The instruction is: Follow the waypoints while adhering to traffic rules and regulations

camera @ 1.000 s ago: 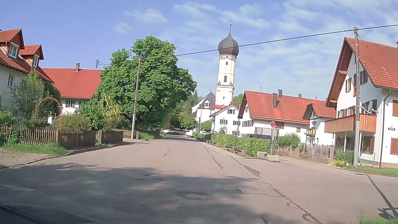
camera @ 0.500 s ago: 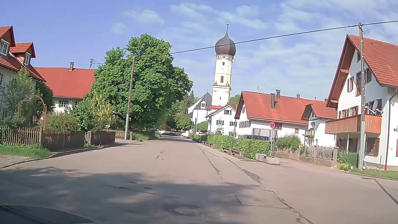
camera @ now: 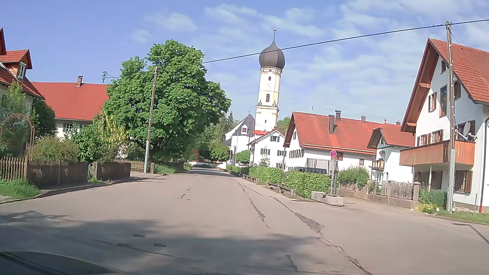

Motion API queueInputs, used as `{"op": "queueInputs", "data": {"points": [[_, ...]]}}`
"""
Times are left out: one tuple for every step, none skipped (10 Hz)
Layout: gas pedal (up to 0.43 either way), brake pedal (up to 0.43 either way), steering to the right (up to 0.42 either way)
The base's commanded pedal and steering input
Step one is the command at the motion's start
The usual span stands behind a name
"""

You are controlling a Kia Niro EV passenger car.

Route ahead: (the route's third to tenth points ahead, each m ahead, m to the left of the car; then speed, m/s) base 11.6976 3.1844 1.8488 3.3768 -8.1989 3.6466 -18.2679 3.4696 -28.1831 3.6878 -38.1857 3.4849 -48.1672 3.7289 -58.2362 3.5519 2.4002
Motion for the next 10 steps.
{"op": "queueInputs", "data": {"points": [[0.008, 0.000, 0.061], [0.008, 0.000, 0.065], [0.008, 0.000, 0.065], [0.008, 0.000, 0.060], [0.008, 0.000, 0.054], [0.008, 0.000, 0.053], [0.008, 0.000, 0.051], [0.008, 0.000, 0.045], [0.008, 0.000, 0.040], [0.008, 0.000, 0.037]]}}
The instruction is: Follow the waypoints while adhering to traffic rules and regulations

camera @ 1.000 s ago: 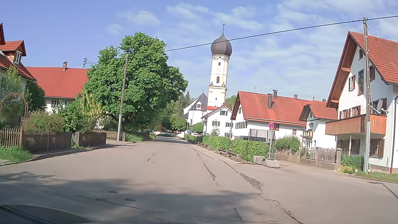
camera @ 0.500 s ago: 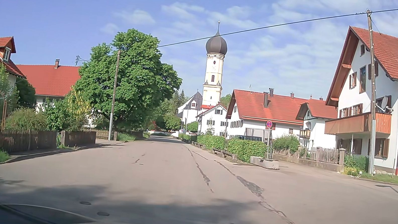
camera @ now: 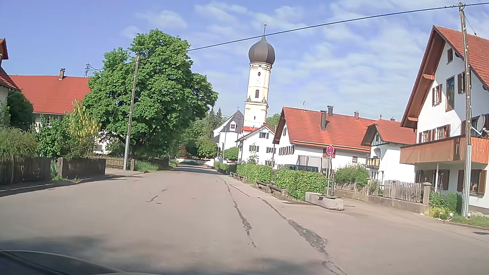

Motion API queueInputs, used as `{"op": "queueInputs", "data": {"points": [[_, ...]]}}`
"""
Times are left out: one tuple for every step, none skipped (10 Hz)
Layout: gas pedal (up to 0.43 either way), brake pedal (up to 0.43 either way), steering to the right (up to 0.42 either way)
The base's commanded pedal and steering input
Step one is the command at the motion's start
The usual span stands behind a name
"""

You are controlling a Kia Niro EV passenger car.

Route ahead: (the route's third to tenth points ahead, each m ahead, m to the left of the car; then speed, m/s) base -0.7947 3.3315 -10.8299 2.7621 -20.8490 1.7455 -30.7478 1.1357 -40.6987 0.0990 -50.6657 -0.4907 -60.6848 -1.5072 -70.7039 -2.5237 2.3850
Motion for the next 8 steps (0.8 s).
{"op": "queueInputs", "data": {"points": [[0.008, 0.000, 0.034], [0.008, 0.000, 0.023], [0.008, 0.000, 0.014], [0.020, 0.000, 0.003], [0.020, 0.000, -0.009], [0.020, 0.000, -0.024], [0.020, 0.000, -0.035], [0.020, 0.000, -0.046]]}}
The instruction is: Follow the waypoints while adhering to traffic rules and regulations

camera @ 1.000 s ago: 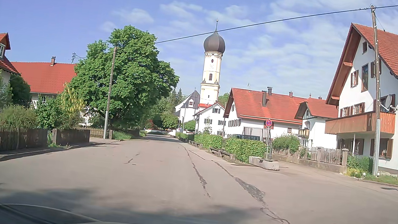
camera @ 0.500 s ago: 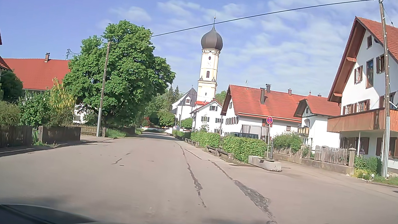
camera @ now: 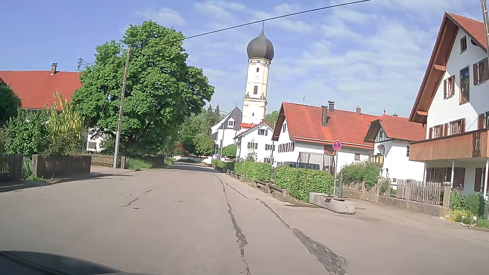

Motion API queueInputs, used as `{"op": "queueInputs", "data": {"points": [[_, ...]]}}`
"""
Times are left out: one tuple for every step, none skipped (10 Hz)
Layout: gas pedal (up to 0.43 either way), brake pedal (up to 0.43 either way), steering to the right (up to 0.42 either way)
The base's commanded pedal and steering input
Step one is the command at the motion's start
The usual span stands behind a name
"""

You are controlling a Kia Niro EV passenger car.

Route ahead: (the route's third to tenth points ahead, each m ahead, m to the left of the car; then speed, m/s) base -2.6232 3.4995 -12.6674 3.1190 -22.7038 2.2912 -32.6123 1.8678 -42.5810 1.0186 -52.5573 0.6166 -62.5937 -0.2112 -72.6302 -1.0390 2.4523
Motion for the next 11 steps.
{"op": "queueInputs", "data": {"points": [[0.020, 0.000, -0.055], [0.020, 0.000, -0.064], [0.020, 0.000, -0.080], [0.020, 0.000, -0.095], [0.020, 0.000, -0.103], [0.020, 0.000, -0.102], [0.020, 0.000, -0.079], [0.020, 0.000, -0.046], [0.028, 0.000, -0.018], [0.028, 0.000, 0.008], [0.028, 0.000, 0.025]]}}
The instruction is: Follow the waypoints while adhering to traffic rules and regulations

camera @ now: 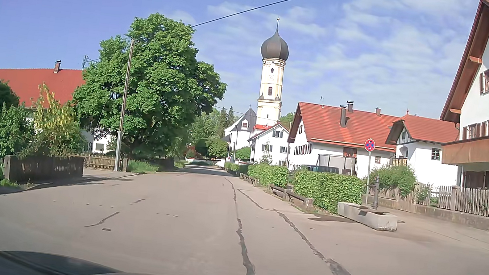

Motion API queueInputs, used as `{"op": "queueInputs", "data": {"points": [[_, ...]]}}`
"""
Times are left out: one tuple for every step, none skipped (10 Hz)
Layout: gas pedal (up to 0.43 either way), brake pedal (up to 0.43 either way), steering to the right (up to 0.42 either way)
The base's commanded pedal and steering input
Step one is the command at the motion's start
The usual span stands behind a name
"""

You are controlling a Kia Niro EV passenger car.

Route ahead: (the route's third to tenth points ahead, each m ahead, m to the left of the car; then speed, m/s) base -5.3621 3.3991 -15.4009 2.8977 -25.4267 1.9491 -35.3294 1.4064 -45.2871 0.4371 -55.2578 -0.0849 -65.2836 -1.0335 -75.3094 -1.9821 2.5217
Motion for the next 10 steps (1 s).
{"op": "queueInputs", "data": {"points": [[0.028, 0.000, 0.040], [0.028, 0.000, 0.054], [0.028, 0.000, 0.065], [0.028, 0.000, 0.069], [0.028, 0.000, 0.064], [0.028, 0.000, 0.055], [0.028, 0.000, 0.046], [0.028, 0.000, 0.039], [0.028, 0.000, 0.028], [0.028, 0.000, 0.008]]}}
